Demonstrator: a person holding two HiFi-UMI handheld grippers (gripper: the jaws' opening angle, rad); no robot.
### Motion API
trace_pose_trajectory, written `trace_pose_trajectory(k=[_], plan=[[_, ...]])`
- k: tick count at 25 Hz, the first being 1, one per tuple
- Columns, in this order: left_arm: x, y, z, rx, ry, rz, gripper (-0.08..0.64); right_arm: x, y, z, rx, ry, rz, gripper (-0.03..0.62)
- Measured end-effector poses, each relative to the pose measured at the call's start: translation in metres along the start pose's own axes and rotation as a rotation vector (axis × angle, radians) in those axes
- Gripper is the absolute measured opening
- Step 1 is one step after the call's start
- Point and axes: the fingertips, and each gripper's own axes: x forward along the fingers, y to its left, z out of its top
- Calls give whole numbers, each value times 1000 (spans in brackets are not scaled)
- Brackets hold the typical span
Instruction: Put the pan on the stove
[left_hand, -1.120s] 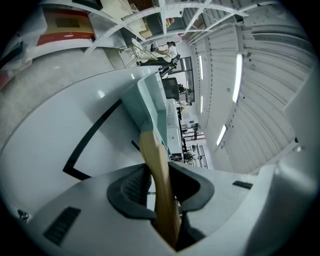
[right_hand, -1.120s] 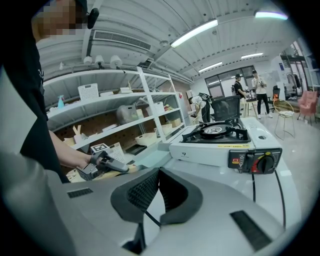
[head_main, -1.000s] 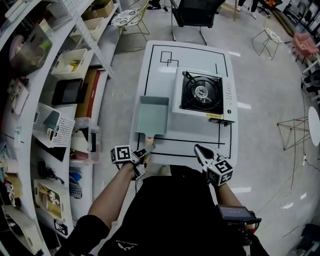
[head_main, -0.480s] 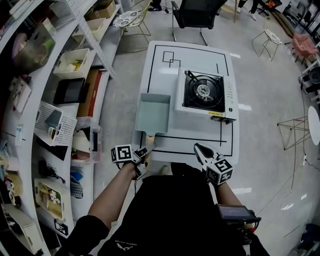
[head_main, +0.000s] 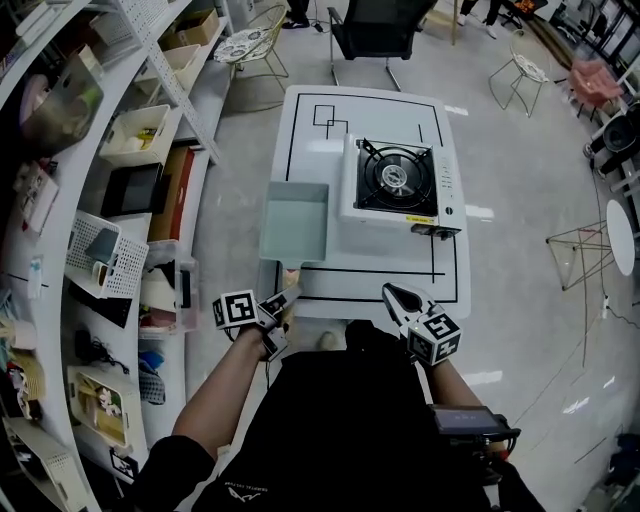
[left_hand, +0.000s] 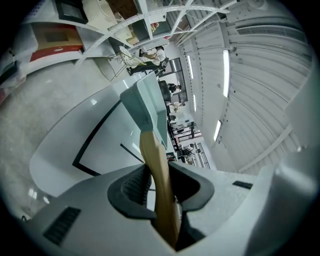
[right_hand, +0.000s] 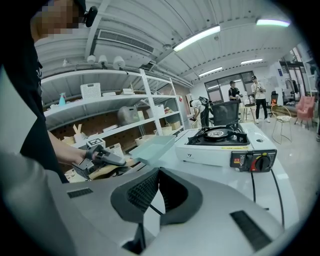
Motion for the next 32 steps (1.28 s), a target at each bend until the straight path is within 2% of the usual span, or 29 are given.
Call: trace_pose_trajectory(k=[10,32], plan=[[3,-17,12,27,-29,1,108,-15,-7,3,10,-29,-24,26],[60,-53,33,16,-103,11,109,-38,-69,7,57,-35,-15,26]])
